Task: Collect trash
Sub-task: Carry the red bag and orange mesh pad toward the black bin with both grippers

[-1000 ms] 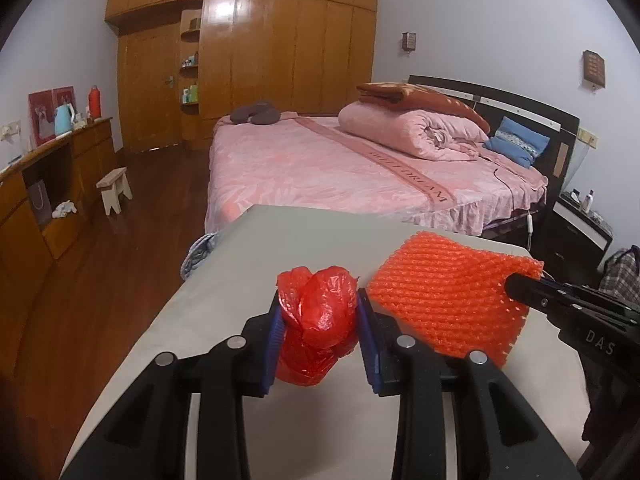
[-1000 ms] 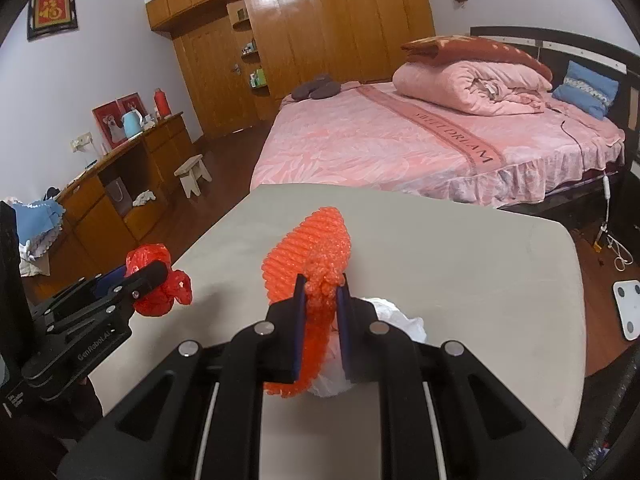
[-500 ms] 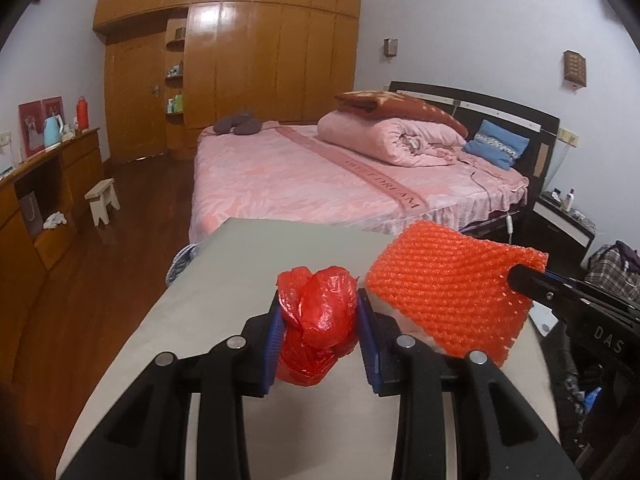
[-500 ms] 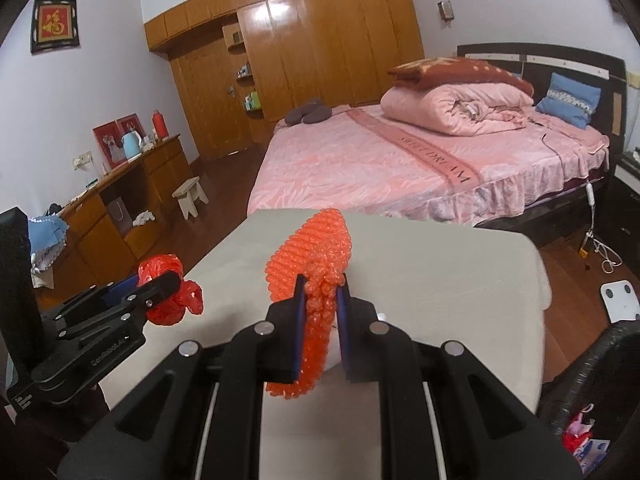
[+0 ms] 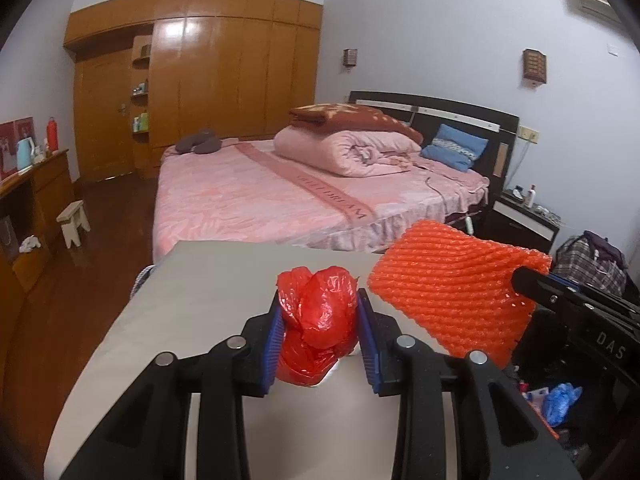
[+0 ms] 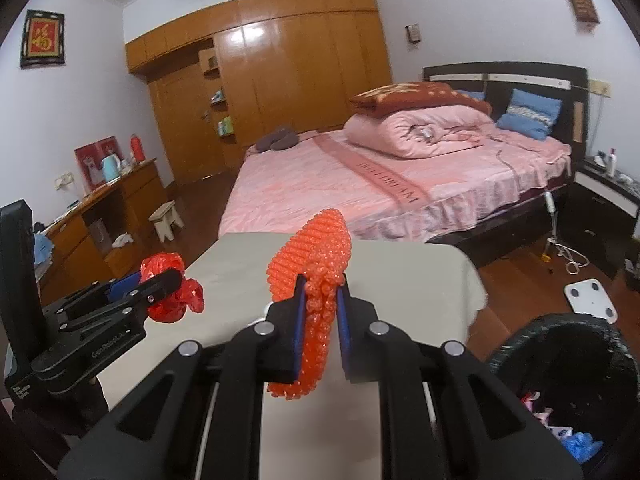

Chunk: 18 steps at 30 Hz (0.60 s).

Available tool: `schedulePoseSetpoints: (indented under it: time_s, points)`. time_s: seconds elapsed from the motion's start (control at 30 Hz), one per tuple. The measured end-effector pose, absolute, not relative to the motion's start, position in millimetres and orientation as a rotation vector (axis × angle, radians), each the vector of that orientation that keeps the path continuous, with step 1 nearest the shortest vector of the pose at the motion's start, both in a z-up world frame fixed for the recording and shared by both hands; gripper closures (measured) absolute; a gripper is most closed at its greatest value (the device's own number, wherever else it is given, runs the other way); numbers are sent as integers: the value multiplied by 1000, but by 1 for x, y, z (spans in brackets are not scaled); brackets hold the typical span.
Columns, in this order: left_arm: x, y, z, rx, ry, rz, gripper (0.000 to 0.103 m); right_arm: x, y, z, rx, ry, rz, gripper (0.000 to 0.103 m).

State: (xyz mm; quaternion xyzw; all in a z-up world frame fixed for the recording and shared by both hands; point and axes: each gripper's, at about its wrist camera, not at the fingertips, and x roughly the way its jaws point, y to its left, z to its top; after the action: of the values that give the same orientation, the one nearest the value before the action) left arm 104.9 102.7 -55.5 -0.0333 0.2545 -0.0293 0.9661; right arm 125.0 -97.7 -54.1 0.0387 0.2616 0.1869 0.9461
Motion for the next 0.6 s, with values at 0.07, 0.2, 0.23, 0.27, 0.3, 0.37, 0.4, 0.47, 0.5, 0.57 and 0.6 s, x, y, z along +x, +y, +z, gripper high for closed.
schedulePoseSetpoints:
  time_s: [0.07,0.2,0.23,0.27,0.3,0.37,0.4,0.47,0.5,0.57,0.6]
  points:
    - [103,93,-53,-64,515,-73,69,118,-110,-51,82,523,361,90]
    - [97,70,-46,-42,510,-107,69,107,-133,-45,90,507,325,90]
    - [95,63,-44,-38,509,-118,69,105,-138,-44,91,504,317,90]
    - [94,59,-43,-36,508,-125,69,102,-143,-42,92,501,311,90]
    - [92,52,-41,-32,507,-136,69,99,-148,-42,93,497,305,90]
    - [89,42,-39,-26,504,-149,69,91,-160,-39,95,487,289,90]
    - [87,34,-37,-21,502,-159,69,88,-164,-39,95,484,282,90]
    - [82,23,-34,-15,498,-178,69,81,-175,-36,90,477,265,90]
    - [81,19,-32,-12,496,-186,69,79,-179,-35,88,475,257,90]
    - [76,8,-29,-1,488,-204,69,71,-190,-33,85,472,236,90]
    - [72,0,-27,5,483,-217,69,69,-193,-33,86,471,228,90]
